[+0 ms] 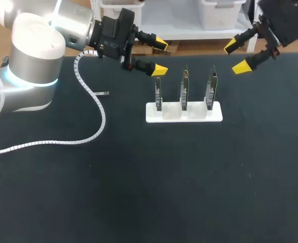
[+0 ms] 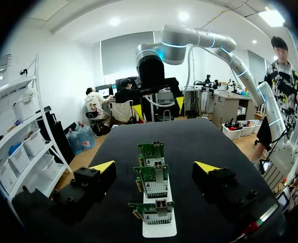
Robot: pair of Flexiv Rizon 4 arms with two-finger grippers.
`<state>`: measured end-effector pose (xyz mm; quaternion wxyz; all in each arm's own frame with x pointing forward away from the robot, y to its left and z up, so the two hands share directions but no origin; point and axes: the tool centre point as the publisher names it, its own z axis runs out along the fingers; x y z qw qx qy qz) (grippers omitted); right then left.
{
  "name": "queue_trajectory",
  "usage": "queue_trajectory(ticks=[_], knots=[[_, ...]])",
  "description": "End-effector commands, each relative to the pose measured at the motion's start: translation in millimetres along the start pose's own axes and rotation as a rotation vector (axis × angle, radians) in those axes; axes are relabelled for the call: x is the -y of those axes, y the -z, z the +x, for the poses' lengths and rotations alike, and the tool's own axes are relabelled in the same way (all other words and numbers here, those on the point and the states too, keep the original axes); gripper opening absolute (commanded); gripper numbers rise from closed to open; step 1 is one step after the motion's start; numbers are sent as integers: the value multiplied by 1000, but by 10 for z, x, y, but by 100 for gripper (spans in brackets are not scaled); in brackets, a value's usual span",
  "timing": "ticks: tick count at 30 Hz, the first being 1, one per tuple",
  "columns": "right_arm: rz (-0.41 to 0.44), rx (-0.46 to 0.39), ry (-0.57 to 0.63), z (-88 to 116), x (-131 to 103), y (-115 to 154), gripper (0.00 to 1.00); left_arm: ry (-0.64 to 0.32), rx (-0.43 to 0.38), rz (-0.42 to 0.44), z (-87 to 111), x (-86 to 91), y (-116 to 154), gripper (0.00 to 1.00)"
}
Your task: Pick up the optical module with the left hand, and insert it into the network port with the right hand.
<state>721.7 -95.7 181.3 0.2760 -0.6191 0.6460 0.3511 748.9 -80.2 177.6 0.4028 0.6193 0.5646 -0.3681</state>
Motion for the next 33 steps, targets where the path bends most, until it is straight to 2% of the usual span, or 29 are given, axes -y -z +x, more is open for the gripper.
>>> queue_trajectory(ticks=[1,12,18,30,32,33], knots=[[12,2,2,30,-97,75,100,3,-6,0,-9,-4,-5,100],[31,-12,-17,119,-202,163,100,3,-6,0,-9,-4,-5,100],[31,-46,-37,116,-219,185,100,3,-6,0,-9,-4,-5,100],[31,-46,-37,116,-219,185,100,3,-6,0,-9,-4,-5,100],[31,-46,-37,116,-219,185,100,-109,30,-27,-117,9,75,100],[31,-46,-37,116,-219,185,100,-126,8,-18,-160,16,109,100]])
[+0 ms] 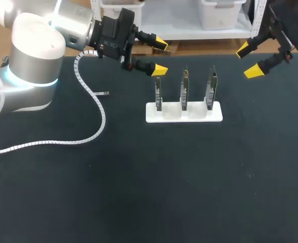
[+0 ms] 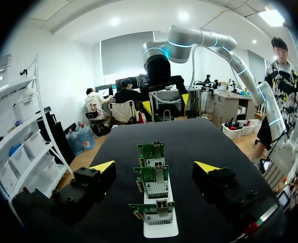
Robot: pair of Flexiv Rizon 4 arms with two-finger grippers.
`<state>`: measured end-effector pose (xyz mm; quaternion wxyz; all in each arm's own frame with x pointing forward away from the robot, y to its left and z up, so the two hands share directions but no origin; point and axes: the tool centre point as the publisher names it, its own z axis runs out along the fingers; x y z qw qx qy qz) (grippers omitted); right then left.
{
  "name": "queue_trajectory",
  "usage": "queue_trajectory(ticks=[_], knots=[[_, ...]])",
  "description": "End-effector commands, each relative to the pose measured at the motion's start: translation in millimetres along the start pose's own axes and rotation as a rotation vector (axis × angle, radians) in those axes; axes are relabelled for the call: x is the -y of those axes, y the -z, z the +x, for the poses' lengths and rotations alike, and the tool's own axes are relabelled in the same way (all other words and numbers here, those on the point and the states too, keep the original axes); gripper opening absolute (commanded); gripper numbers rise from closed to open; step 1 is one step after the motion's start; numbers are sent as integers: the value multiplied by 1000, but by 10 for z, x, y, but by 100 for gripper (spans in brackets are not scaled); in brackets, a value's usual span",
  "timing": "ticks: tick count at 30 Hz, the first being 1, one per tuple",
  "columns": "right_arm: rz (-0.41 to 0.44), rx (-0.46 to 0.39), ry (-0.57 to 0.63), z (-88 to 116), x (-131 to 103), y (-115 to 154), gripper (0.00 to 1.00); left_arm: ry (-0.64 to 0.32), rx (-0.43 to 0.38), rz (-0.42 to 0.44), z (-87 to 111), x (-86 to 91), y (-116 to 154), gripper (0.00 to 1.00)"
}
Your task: Pick up the optical module with the left hand, and insert it into the network port with the right hand.
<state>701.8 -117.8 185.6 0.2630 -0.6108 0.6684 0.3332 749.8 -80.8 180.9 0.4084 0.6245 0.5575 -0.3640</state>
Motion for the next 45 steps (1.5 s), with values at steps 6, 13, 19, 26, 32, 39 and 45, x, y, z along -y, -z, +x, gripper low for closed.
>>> queue_trajectory(ticks=[6,13,19,26,32,39,45], knots=[[4,0,0,0,-14,-1,100,-124,-136,15,-155,206,422,100],[4,0,0,0,-14,-1,100,-47,-327,42,119,416,821,100],[4,0,0,0,-14,-1,100,-15,-382,82,358,495,957,100],[4,0,0,0,-14,-1,100,-4,-397,71,511,540,1032,100],[4,0,0,0,-14,-1,100,20,-319,42,552,620,972,100],[4,0,0,0,-14,-1,100,26,-224,27,525,634,888,100],[4,0,0,0,-14,-1,100,26,-224,27,525,634,888,100]])
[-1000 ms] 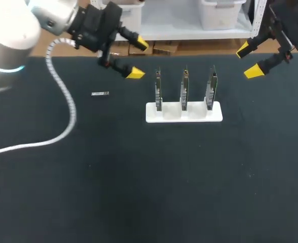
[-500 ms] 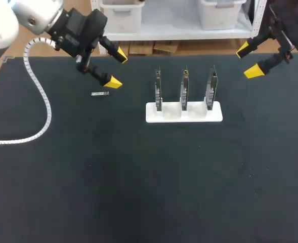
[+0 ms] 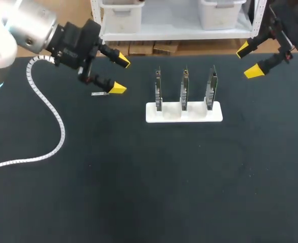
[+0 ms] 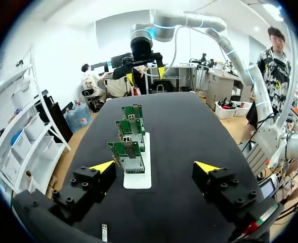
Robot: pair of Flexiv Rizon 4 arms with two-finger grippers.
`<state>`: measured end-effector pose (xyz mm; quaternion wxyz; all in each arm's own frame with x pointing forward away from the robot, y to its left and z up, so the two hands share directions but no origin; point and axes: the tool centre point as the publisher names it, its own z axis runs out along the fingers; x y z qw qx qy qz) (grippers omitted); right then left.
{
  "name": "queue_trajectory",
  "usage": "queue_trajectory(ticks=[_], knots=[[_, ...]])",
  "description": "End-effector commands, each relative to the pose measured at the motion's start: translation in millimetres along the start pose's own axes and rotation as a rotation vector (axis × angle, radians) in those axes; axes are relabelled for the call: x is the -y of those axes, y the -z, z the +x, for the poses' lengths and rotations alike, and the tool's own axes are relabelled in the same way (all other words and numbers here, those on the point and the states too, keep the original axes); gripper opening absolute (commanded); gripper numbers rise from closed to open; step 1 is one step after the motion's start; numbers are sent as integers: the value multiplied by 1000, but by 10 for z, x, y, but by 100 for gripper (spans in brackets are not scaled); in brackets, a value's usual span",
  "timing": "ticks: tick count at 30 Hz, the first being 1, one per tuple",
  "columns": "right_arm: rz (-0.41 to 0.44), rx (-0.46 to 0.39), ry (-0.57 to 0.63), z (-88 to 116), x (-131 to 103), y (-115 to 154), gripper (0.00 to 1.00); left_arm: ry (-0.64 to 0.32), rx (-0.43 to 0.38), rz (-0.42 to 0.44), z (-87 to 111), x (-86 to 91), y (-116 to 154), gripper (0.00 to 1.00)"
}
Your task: Pick up the optical module with the left hand, and insert it into the network port with the right hand.
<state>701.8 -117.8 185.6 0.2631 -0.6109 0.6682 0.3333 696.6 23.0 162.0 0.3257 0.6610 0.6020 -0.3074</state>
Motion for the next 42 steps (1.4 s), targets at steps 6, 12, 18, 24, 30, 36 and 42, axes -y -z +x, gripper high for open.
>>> queue_trajectory(ticks=[6,12,18,24,30,36,42], knots=[[4,-1,0,0,-14,-1,100,-21,-67,-2,-36,-13,-2,100],[4,-1,0,0,-14,-1,100,-30,-328,-4,186,-219,42,100],[4,-1,0,0,-14,-1,100,69,-339,99,629,-298,-24,100],[4,-1,0,0,-14,-1,100,89,-424,132,826,-431,-5,100],[4,-1,0,0,-14,-1,100,120,-548,175,980,-507,64,100],[4,-1,0,0,-14,-1,100,179,-639,173,1202,-463,130,100],[4,-1,0,0,-14,-1,100,202,-636,198,1376,-373,87,100]])
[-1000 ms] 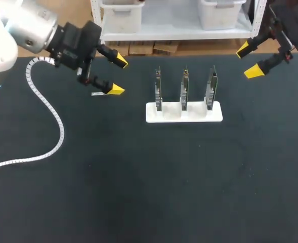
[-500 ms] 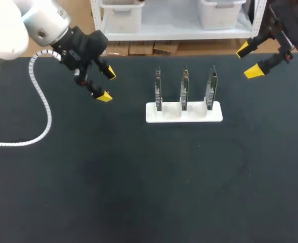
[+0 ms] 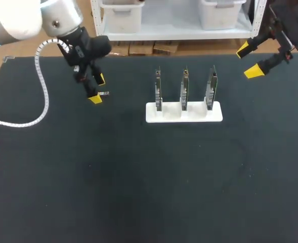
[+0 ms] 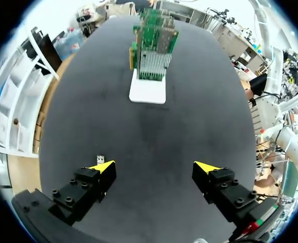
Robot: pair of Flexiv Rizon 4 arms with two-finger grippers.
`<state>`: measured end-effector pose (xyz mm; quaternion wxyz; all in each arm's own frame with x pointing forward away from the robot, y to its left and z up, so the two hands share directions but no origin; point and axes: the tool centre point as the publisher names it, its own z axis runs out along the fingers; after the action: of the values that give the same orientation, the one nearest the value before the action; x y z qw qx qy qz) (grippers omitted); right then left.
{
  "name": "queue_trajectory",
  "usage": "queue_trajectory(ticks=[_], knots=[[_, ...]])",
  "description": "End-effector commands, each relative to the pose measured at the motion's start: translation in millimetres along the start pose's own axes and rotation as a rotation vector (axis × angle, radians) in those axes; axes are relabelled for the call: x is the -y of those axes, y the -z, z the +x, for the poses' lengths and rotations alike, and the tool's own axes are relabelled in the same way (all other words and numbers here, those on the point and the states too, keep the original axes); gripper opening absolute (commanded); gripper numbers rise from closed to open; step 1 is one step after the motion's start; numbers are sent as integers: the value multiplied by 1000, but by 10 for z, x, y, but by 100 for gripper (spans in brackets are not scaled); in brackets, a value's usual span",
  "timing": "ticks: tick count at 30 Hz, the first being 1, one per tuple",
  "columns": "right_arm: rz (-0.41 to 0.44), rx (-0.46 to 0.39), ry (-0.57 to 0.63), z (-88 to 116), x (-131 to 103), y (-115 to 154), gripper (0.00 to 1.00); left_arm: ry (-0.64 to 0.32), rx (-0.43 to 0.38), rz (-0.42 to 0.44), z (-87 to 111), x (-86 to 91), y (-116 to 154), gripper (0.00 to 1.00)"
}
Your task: Pick up the optical module with the left hand, and insert it into the network port with the right hand.
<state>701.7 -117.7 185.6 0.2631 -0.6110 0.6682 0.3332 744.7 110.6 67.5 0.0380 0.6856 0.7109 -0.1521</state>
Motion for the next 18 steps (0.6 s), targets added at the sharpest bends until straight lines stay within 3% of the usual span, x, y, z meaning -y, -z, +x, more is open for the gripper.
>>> queue_trajectory(ticks=[1,2,16,17,18], knots=[[4,-1,0,0,-14,-1,100,-20,33,65,12,-8,-100,100],[4,-1,0,0,-14,-1,100,-30,76,49,6,17,-103,100],[4,-1,0,0,-14,-1,100,-30,76,49,6,17,-103,100],[4,-1,0,0,-14,-1,100,-30,51,28,-39,-10,-60,100],[4,-1,0,0,-14,-1,100,-37,-29,4,-93,-60,-30,100]])
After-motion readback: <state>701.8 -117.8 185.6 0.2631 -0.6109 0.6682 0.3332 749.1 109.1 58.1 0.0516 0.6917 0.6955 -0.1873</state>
